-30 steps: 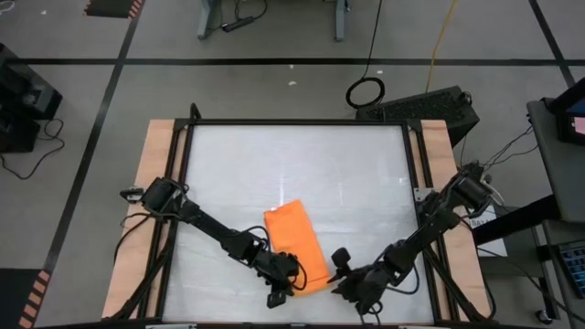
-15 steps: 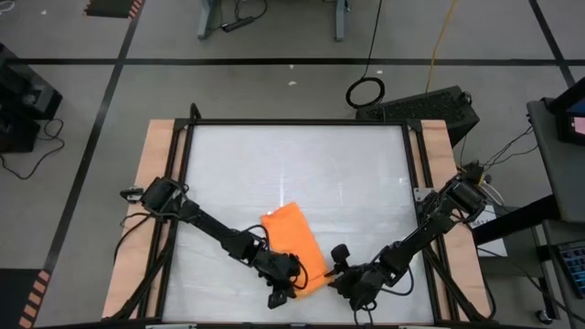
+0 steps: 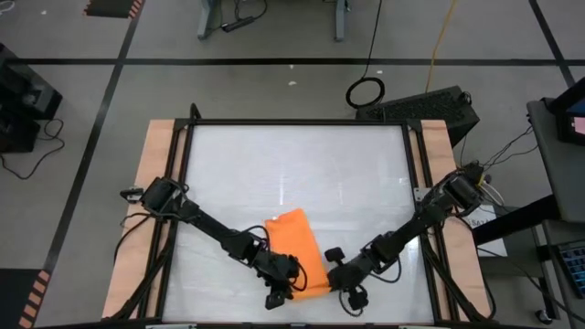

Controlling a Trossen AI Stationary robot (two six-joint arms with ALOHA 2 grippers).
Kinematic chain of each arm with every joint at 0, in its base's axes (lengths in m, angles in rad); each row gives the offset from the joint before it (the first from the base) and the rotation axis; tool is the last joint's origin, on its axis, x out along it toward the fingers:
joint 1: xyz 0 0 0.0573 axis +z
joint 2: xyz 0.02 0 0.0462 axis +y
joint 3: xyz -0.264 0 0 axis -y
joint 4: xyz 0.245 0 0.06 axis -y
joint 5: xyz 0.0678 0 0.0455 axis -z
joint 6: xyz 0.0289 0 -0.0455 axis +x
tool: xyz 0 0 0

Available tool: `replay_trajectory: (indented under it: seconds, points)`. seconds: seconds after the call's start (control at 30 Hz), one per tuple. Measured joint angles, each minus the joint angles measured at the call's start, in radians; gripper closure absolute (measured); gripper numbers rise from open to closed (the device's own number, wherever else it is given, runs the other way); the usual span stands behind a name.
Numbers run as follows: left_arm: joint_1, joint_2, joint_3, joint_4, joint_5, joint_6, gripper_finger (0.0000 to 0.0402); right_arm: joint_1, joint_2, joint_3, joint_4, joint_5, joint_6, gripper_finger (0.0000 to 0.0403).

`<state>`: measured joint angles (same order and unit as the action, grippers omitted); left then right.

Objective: Roll towel
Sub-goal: Roll the orange towel

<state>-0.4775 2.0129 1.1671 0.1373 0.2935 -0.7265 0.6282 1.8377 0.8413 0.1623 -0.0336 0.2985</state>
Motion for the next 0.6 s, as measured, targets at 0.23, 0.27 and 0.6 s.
replay_trajectory:
  seconds: [0.23,0.27,0.6]
  points:
    - [-0.012,0.0,0.002,-0.03,0.0,0.017,0.0379,-0.119,0.001,0.0,0.0,-0.304,0.18,0.0398]
    - [-0.015,0.0,0.002,-0.028,0.0,0.027,0.0379,-0.135,0.001,-0.001,0.0,-0.334,0.203,0.0398]
    - [-0.048,-0.001,0.002,0.006,0.062,0.054,0.035,-0.257,0.002,-0.002,0.037,-0.537,0.383,0.0398]
